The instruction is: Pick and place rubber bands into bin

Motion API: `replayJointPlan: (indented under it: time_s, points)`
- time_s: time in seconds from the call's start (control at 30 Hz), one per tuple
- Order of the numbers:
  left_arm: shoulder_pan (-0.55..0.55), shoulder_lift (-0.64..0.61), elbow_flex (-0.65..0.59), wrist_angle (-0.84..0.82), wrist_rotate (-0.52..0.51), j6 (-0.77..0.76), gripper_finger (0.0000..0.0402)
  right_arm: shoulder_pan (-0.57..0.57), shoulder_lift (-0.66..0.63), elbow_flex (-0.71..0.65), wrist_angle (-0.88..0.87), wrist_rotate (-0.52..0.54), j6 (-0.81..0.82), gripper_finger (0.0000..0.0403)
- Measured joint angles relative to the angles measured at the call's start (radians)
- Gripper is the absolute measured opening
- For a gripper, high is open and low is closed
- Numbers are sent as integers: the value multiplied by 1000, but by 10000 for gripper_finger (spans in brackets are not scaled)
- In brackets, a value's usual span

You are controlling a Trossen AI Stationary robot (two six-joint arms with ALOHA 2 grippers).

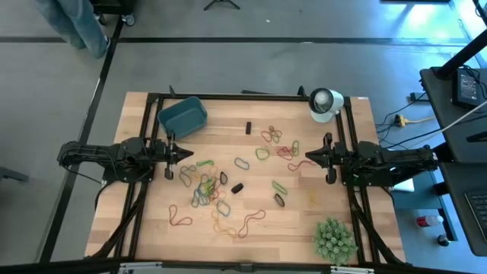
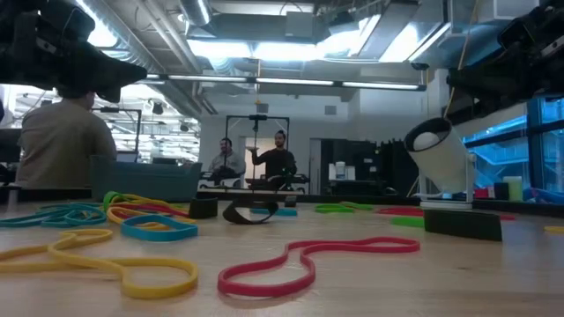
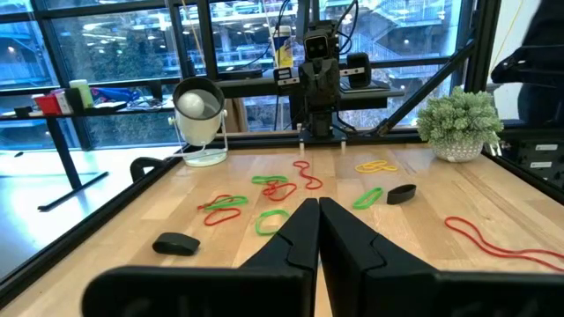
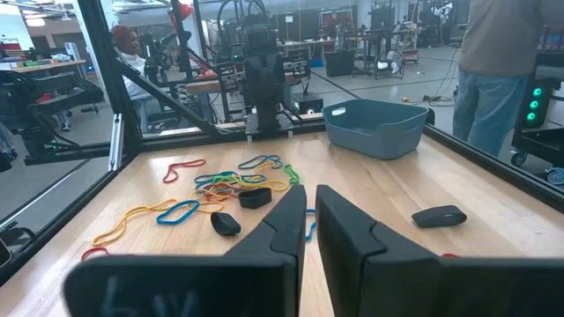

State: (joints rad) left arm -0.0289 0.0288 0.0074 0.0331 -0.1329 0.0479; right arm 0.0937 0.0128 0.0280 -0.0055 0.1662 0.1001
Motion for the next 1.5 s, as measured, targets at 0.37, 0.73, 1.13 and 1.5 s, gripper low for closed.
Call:
replayJointPlan:
  time_s: [0.37, 0.73, 1.13, 1.5]
  points:
    - [0, 0, 0, 0, 0, 0, 7, 0, 0, 0, 0, 0, 4, 35]
    - [0, 0, 0, 0, 0, 0, 7, 0, 0, 0, 3, 0, 29, 35]
    - [0, 0, 0, 0, 0, 0, 6, 0, 0, 0, 2, 0, 29, 35]
    - [0, 0, 0, 0, 0, 0, 7, 0, 8, 0, 60, -2, 29, 3]
